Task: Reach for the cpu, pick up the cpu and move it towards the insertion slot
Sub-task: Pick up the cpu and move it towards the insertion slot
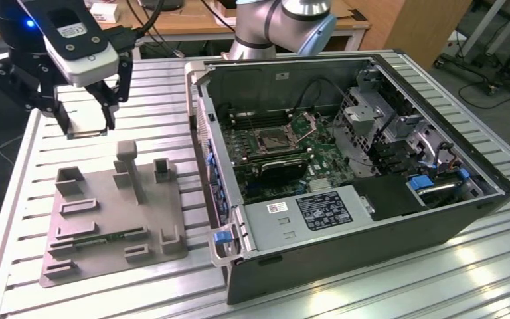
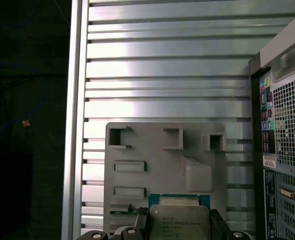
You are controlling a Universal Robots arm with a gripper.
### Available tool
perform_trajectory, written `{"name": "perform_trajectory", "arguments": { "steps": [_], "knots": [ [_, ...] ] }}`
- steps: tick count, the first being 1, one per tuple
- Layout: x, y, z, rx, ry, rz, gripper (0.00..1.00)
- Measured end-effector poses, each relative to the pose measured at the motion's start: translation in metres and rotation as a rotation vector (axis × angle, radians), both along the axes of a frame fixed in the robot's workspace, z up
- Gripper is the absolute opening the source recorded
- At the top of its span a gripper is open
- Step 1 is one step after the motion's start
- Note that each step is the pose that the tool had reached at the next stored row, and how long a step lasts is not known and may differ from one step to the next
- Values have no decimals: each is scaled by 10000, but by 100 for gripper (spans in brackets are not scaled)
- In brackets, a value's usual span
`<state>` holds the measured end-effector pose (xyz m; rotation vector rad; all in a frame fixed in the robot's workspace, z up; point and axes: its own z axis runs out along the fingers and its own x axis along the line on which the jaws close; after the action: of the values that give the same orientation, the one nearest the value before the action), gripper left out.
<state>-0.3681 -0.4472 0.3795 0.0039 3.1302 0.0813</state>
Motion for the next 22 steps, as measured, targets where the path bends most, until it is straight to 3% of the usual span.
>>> {"name": "perform_trajectory", "arguments": {
  "steps": [22],
  "knots": [
    [243,0,0,0,1,0,55]
  ]
}}
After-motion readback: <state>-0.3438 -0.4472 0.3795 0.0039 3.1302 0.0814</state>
